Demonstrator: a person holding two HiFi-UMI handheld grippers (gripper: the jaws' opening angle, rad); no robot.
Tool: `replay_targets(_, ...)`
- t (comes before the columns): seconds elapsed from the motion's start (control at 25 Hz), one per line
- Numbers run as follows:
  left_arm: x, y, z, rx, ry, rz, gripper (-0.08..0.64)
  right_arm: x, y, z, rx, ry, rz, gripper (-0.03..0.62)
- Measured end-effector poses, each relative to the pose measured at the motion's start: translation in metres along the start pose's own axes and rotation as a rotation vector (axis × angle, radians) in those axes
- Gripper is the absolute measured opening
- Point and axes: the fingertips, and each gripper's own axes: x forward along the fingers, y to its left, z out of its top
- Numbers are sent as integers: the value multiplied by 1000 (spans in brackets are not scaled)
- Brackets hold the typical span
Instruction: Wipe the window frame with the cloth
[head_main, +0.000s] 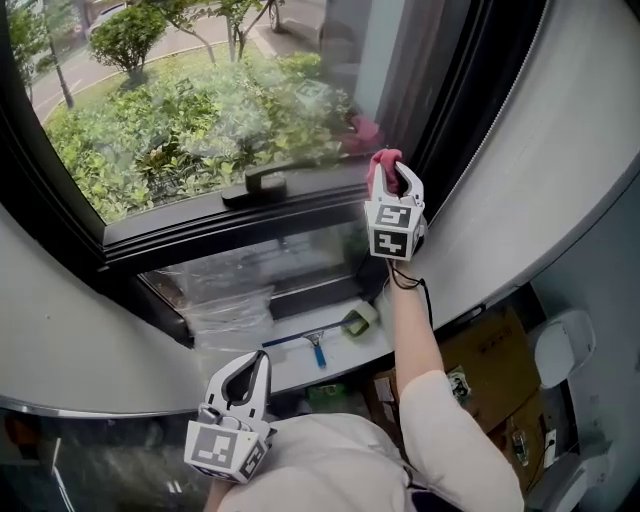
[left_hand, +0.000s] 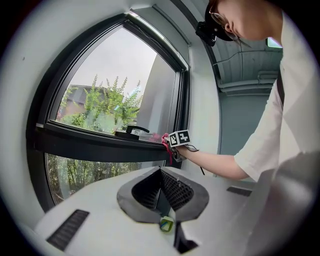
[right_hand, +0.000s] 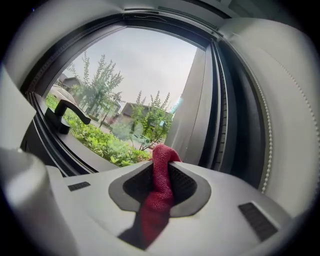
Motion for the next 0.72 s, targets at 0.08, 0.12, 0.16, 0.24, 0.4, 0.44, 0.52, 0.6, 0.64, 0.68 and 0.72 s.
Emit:
replay_targets(0.08, 0, 5, 0, -5, 1, 11, 8, 5, -2, -4, 28, 19, -4, 89)
replay_targets(0.12, 1, 7, 0, -5, 2, 13, 8, 8, -3, -6, 54, 32, 1, 89)
replay_targets(0.16, 2, 9, -1, -6, 2, 14, 8, 10, -3, -7, 78, 45, 10, 89)
replay_targets(0.24, 5, 9, -1, -7, 1, 12, 8, 13, -4, -8, 112, 63, 32, 89)
replay_targets(0.4, 10, 5, -2, -9, 1, -2, 8, 11, -3, -7, 129, 58, 43, 89)
replay_targets(0.44, 11, 3, -2, -8, 2, -7, 8, 10, -3, -7, 126, 53, 40, 89)
replay_targets(0.52, 13, 0, -4, -8, 5, -16, 8, 10, -2, -7, 129, 51, 38, 89)
replay_targets(0.6, 15, -3, -5, -10, 8, -20, 8, 10, -2, -7, 143, 57, 42, 88)
replay_targets(0.64, 16, -4, -5, -11, 9, -22, 8, 10, -2, -7, 148, 60, 45, 88)
replay_targets(0.68, 17, -5, -5, -10, 9, -25, 8, 10, -1, -7, 150, 63, 49, 88)
replay_targets(0.72, 17, -6, -5, -9, 9, -28, 8, 10, 0, -7, 151, 65, 52, 89)
